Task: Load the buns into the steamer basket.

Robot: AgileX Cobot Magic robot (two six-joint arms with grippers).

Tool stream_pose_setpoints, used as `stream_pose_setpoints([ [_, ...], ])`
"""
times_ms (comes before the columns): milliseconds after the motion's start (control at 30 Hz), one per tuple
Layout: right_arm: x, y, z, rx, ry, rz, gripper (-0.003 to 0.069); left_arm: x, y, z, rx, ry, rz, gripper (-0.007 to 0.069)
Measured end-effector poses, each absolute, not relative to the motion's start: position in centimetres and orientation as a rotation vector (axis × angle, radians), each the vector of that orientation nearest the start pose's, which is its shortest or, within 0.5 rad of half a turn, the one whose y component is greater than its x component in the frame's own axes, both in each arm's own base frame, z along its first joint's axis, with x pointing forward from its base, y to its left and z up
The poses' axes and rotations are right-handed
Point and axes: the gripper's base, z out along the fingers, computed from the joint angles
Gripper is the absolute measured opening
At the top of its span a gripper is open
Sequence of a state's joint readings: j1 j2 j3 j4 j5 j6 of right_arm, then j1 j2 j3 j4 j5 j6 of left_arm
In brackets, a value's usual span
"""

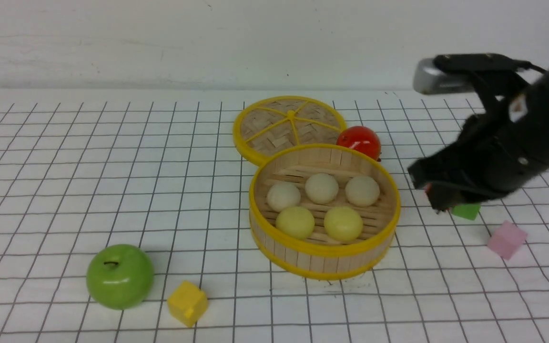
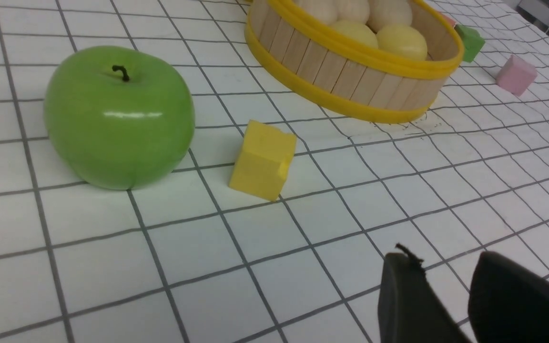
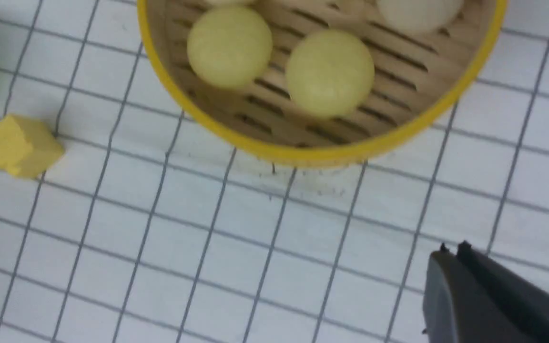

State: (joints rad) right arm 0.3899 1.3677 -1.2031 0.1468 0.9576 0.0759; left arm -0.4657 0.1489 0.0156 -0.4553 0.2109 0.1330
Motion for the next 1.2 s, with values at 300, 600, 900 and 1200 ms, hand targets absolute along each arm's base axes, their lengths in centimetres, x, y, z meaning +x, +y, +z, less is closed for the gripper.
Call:
stream_pose_setpoints([
  [300,18.1,8.8,34.1,-0.378,2.722,0.351,-0.0019,5.5,-3.7,18.2,0.209,1.872,-0.626,0.0202],
  [600,14.9,6.8,34.3,-0.404,2.674,0.275,-0.0020,5.5,-3.7,18.2,0.209,1.872,-0.626,0.0210],
  [900,6.9,1.6,23.6,-0.159,2.042,0.187,-0.0020,5.5,-3.7,18.2,0.209,1.872,-0.626,0.0218],
  [1200,5.1,1.1,17.2,-0.010,1.904,0.250,-0.0020,5.5,-3.7,18.1,0.209,1.873,-0.626,0.0229],
])
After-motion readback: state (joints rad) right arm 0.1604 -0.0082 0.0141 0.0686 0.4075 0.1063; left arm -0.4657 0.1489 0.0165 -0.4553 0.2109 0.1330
